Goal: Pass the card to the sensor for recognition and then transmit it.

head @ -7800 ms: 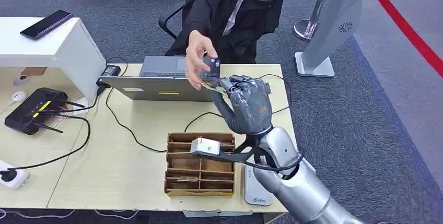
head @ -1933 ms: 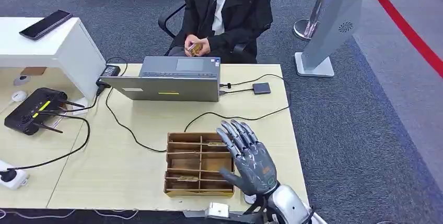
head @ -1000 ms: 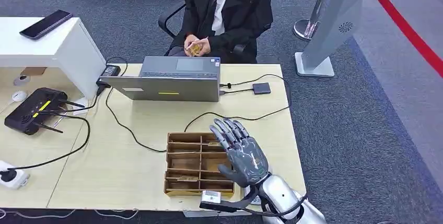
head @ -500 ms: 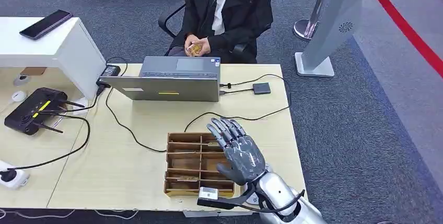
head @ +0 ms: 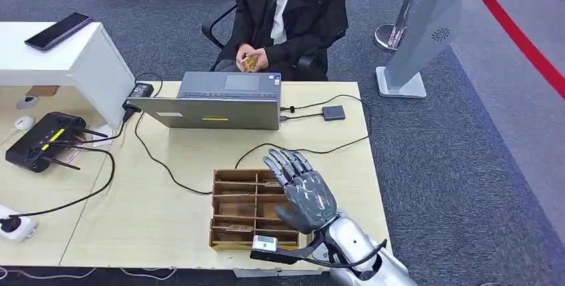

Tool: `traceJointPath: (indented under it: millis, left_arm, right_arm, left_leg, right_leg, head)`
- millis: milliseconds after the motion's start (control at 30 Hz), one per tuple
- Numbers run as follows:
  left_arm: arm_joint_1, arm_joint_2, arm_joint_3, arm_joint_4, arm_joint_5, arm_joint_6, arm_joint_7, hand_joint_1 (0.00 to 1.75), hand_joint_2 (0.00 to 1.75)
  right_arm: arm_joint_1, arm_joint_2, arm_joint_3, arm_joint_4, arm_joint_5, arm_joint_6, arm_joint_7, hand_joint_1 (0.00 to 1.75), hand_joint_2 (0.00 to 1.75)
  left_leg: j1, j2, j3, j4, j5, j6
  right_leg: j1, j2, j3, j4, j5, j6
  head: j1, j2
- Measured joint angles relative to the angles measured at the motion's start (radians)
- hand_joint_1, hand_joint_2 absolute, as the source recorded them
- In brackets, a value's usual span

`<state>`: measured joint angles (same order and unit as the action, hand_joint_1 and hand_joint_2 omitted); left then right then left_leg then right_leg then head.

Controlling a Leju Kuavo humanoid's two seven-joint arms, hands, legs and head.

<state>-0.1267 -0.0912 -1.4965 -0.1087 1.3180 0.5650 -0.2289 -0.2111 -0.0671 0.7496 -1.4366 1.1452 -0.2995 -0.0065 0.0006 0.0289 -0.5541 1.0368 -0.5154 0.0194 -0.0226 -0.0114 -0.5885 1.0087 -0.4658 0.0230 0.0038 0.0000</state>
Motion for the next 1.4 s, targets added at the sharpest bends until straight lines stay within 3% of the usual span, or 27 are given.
traceJointPath:
  millis: [533,1400]
  left_arm:
    - [0.000,0.000,-0.001,0.000,0.002,-0.002,0.000,0.00,0.00]
    - [-0.003,0.000,-0.011,0.000,0.003,0.000,0.000,0.00,0.00]
  right_arm:
    - [-0.008,0.002,0.000,0.012,-0.006,0.011,0.007,0.45,1.75]
    - [-0.012,0.002,0.000,0.017,-0.013,0.027,0.017,0.56,1.75]
  left_leg:
    - [0.000,0.000,0.000,0.000,0.000,0.000]
    - [0.000,0.000,0.000,0.000,0.000,0.000]
  right_leg:
    - [0.000,0.000,0.000,0.000,0.000,0.000]
    - [0.000,0.000,0.000,0.000,0.000,0.000]
  head:
    - [0.000,0.000]
    - [0.000,0.000]
